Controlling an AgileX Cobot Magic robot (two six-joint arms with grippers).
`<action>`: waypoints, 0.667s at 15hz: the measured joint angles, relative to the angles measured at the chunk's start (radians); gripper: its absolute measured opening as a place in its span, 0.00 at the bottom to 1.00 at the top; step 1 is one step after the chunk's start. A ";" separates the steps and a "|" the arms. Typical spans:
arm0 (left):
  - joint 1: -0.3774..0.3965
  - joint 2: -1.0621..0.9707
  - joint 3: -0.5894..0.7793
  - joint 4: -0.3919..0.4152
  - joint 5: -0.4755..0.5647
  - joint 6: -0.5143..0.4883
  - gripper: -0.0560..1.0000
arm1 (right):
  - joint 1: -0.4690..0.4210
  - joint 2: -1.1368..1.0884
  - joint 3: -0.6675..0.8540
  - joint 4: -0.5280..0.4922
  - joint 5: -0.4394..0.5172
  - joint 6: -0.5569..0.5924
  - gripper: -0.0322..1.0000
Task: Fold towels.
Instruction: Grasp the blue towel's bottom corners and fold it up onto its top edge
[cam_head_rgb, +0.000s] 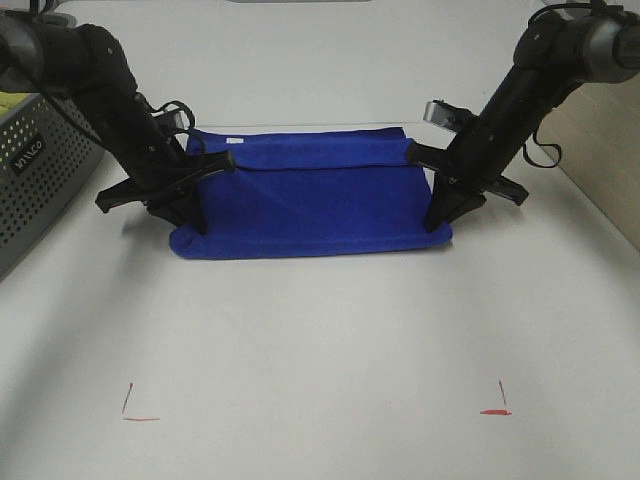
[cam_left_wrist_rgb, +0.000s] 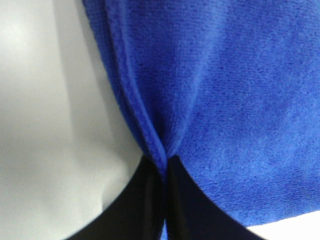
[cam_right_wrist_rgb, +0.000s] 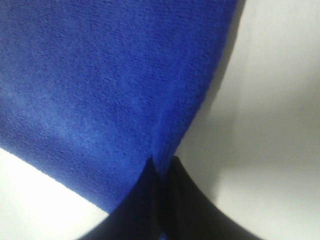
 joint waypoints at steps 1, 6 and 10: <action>-0.027 -0.037 0.034 0.022 0.006 0.001 0.09 | 0.000 -0.043 0.097 -0.004 -0.018 0.005 0.05; -0.092 -0.193 0.313 0.059 -0.022 -0.038 0.09 | 0.000 -0.250 0.482 -0.011 -0.157 -0.013 0.05; -0.094 -0.299 0.481 0.056 -0.071 -0.056 0.09 | 0.000 -0.351 0.634 -0.007 -0.206 -0.041 0.05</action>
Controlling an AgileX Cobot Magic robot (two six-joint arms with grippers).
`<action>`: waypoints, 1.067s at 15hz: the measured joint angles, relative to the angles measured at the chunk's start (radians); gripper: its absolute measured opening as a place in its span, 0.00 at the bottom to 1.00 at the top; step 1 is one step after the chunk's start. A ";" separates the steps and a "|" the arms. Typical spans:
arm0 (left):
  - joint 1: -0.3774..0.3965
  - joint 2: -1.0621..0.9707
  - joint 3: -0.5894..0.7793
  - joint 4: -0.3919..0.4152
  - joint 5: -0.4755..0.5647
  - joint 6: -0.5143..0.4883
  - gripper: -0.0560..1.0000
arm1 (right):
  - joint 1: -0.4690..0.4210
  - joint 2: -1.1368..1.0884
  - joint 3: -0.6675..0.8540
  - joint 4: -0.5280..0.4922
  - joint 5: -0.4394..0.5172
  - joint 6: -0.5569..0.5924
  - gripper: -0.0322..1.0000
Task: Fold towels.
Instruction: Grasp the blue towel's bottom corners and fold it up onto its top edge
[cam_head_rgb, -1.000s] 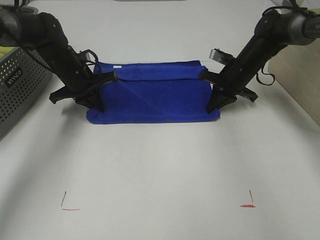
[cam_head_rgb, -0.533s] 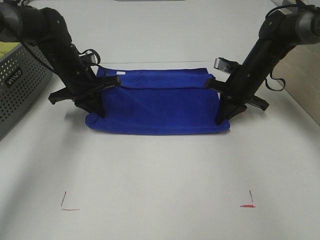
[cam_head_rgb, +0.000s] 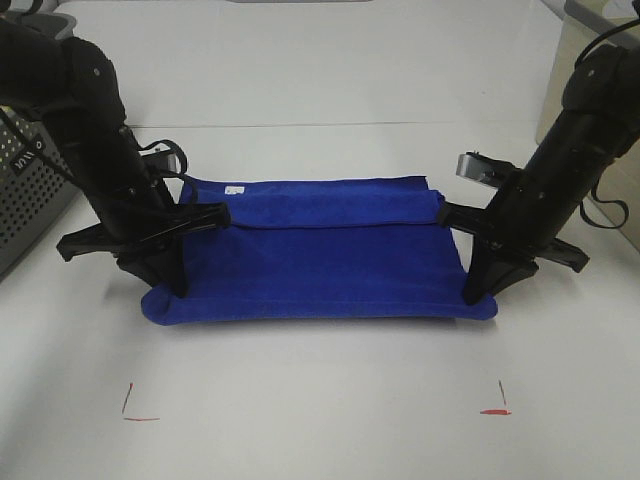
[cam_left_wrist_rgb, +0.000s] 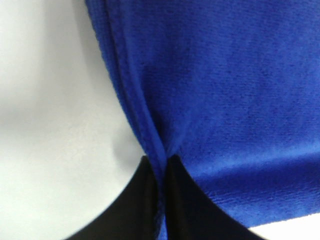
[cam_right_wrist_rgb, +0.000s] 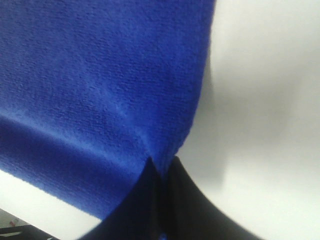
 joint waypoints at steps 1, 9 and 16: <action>0.000 -0.012 -0.001 0.000 -0.016 -0.006 0.09 | 0.000 -0.006 -0.006 -0.001 -0.001 0.000 0.05; 0.074 0.026 -0.285 -0.003 -0.129 -0.081 0.09 | 0.000 0.141 -0.521 -0.012 0.041 0.007 0.05; 0.088 0.256 -0.546 -0.005 -0.139 -0.063 0.09 | 0.001 0.356 -0.750 -0.021 0.086 0.032 0.05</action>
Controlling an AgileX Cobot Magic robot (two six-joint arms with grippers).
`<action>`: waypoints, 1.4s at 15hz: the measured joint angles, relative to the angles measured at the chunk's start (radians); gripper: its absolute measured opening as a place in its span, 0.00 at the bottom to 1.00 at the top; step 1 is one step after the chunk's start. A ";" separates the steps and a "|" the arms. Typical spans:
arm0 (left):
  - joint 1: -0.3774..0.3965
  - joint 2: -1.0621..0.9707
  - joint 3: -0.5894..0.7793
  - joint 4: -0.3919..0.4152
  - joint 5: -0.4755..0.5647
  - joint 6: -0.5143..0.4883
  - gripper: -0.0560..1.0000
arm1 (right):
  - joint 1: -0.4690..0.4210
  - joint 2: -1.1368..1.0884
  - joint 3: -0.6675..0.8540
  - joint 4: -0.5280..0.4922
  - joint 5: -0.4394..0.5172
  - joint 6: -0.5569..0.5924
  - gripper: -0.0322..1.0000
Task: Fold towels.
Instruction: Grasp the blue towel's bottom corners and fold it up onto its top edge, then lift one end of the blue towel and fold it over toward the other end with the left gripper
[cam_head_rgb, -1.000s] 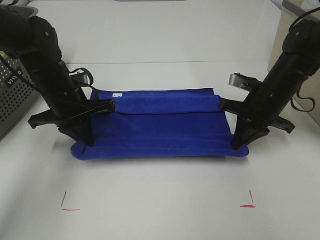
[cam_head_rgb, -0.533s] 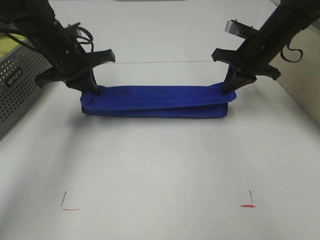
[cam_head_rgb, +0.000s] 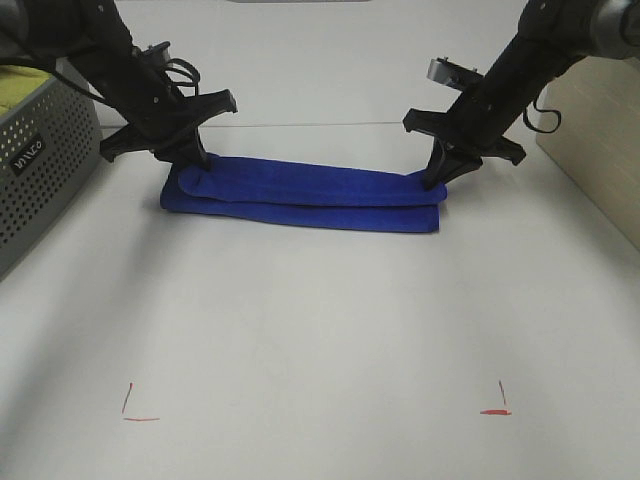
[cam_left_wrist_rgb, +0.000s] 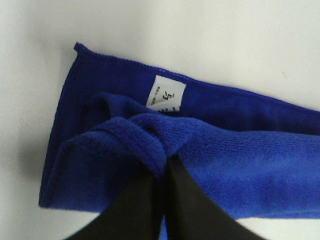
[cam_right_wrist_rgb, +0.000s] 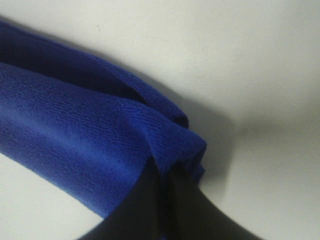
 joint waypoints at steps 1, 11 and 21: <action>0.000 0.018 -0.017 0.000 -0.014 0.000 0.09 | 0.000 0.015 0.000 -0.001 0.001 0.007 0.05; 0.000 -0.001 -0.027 0.143 -0.089 0.011 0.80 | -0.001 -0.041 -0.003 -0.026 0.087 0.014 0.79; 0.000 0.081 -0.029 0.150 -0.089 0.071 0.80 | -0.001 -0.067 -0.006 -0.107 0.132 0.014 0.79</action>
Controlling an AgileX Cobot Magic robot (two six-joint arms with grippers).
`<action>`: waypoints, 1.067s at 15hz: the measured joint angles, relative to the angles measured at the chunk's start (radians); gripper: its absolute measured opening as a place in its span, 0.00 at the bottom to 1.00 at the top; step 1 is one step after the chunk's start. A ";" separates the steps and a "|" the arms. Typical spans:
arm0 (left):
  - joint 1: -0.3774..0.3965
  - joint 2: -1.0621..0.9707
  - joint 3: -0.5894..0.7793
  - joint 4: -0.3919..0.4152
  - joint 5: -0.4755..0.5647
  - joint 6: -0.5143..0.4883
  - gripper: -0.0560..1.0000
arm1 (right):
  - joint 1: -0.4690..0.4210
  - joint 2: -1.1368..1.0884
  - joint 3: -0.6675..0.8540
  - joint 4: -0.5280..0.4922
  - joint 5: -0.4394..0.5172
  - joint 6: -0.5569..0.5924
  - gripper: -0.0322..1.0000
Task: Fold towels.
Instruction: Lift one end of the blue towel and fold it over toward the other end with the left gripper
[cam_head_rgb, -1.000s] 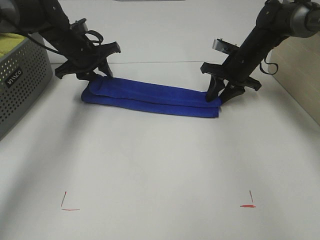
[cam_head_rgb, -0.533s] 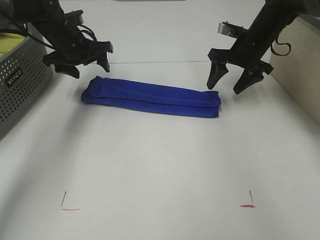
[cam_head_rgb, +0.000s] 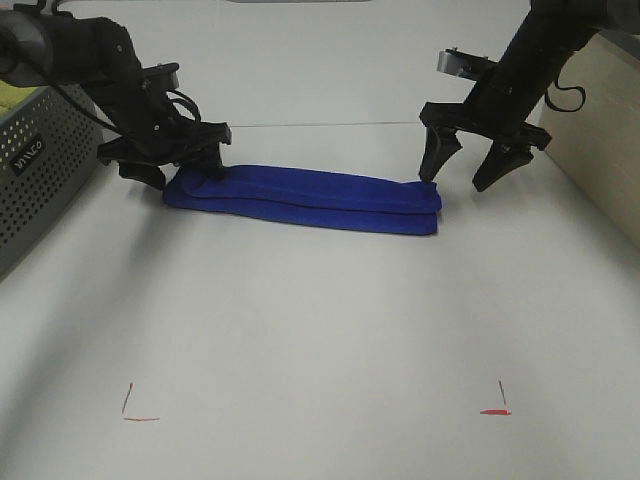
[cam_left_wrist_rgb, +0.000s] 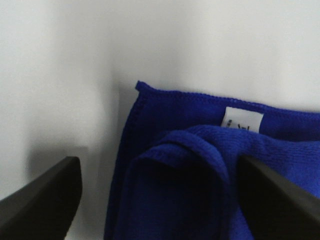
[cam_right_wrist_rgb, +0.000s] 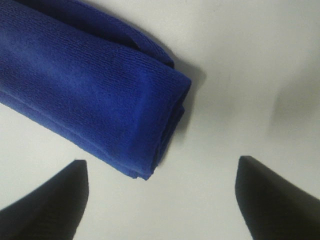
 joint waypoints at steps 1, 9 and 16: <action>0.000 0.010 0.000 -0.026 -0.003 0.014 0.80 | 0.000 0.000 0.000 0.000 0.000 0.000 0.79; 0.000 0.009 -0.001 -0.031 0.005 0.052 0.15 | 0.000 0.000 0.000 -0.001 -0.002 0.004 0.79; 0.000 -0.116 -0.105 0.115 0.290 0.040 0.15 | 0.000 0.000 0.000 -0.003 -0.003 0.009 0.79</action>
